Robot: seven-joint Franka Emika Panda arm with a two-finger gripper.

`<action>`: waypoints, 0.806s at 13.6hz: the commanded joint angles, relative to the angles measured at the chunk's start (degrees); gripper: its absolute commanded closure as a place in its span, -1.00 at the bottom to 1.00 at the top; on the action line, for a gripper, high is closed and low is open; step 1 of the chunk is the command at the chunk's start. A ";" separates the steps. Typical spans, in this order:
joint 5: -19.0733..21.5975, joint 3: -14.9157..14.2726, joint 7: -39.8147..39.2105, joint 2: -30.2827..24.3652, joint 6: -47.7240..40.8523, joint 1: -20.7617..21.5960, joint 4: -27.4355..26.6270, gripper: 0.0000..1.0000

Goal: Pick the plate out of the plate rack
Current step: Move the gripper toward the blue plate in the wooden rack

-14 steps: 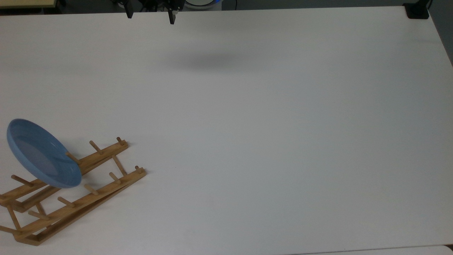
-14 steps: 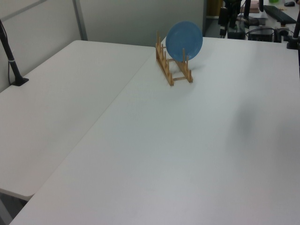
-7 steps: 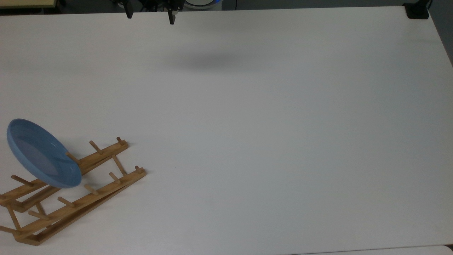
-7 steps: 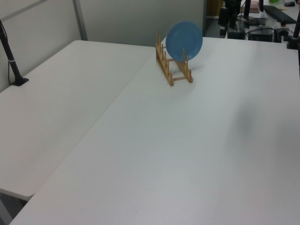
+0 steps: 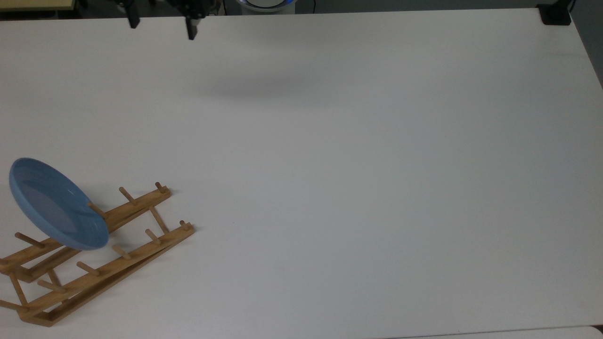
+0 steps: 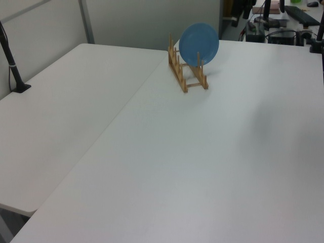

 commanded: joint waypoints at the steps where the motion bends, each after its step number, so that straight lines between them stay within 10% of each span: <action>1: -0.81 -0.11 -2.29 0.42 3.11 -1.21 1.01 -1.00; 11: -9.06 -0.99 -3.96 8.85 20.85 -4.29 1.10 -0.79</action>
